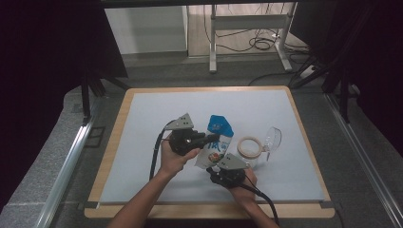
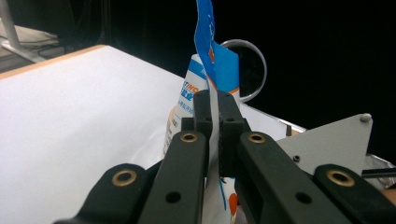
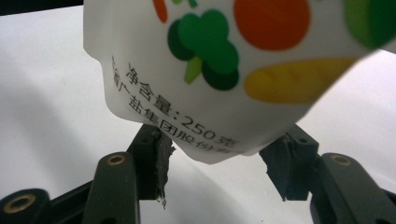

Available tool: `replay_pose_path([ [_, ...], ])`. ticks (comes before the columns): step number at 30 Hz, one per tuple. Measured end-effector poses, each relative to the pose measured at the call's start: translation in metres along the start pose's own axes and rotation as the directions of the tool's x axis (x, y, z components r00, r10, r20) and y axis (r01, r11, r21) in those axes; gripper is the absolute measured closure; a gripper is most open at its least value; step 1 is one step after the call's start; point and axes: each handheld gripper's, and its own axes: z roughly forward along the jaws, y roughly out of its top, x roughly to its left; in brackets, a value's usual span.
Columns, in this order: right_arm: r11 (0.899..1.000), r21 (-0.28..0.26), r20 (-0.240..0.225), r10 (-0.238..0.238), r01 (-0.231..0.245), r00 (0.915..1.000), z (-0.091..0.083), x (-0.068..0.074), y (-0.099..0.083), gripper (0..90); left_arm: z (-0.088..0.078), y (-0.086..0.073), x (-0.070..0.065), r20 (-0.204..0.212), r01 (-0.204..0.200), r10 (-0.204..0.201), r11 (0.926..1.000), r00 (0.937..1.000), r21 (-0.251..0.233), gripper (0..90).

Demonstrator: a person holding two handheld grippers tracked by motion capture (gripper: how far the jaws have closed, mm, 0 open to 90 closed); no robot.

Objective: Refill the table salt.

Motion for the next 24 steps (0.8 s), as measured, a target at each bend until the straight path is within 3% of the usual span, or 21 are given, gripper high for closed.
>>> replay_pose_path([
  [15,0.998,0.008,-0.037,0.061,-0.061,0.9974,-0.004,0.000,-0.003,53.2,0.017,0.008,0.005,0.027,0.005,-0.007,0.9984,0.9996,0.056,90.0],
  [24,0.995,0.015,-0.022,0.098,-0.098,0.9949,-0.008,-0.001,-0.005,54.8,0.030,0.016,0.007,0.057,-0.004,-0.002,0.9943,0.9984,0.107,90.0],
])
